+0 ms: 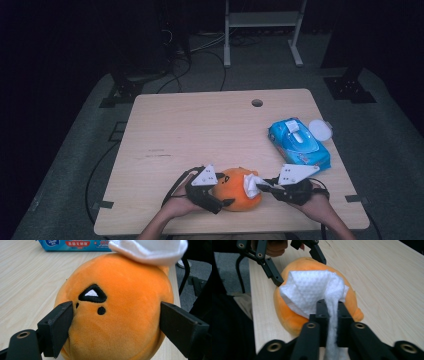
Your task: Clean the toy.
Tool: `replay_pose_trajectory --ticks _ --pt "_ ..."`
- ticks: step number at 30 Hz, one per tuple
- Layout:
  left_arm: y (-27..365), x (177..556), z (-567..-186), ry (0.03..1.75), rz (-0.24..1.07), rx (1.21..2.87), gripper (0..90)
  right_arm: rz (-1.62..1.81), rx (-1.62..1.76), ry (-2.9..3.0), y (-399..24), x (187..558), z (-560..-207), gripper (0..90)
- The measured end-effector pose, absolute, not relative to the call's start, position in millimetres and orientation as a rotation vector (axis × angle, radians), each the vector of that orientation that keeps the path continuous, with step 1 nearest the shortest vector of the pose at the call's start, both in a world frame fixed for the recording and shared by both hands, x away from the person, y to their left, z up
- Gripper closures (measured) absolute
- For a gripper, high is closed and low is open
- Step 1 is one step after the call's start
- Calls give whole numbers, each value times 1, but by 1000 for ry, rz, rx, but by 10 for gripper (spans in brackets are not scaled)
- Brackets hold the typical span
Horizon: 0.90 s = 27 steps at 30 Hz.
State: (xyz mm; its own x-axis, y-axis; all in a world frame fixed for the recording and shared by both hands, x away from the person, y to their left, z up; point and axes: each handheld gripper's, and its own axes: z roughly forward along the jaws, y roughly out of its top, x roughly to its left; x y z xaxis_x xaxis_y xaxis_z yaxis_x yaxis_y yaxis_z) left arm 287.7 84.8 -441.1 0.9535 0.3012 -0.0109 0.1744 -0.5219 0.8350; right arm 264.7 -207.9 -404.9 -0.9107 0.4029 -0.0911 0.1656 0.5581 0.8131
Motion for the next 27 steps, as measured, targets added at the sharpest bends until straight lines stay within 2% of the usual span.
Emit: replay_pose_trajectory --ticks 7,12,16,17,22,27 --pt "83 288 -440 337 165 2130 142 1315 537 2504 -226 265 -392 850" --pt "81 288 -439 331 169 2132 142 1309 482 2539 -208 264 -394 824" --pt "81 286 -440 313 174 2139 142 1288 470 2567 -189 272 -399 702" --pt "81 285 -439 300 178 2148 142 1292 473 2578 -186 275 -401 648" --pt "80 284 -440 286 179 2158 142 1348 513 2632 -176 280 -408 518" --pt "78 281 -442 260 163 2178 110 1379 528 2616 -169 277 -424 529"
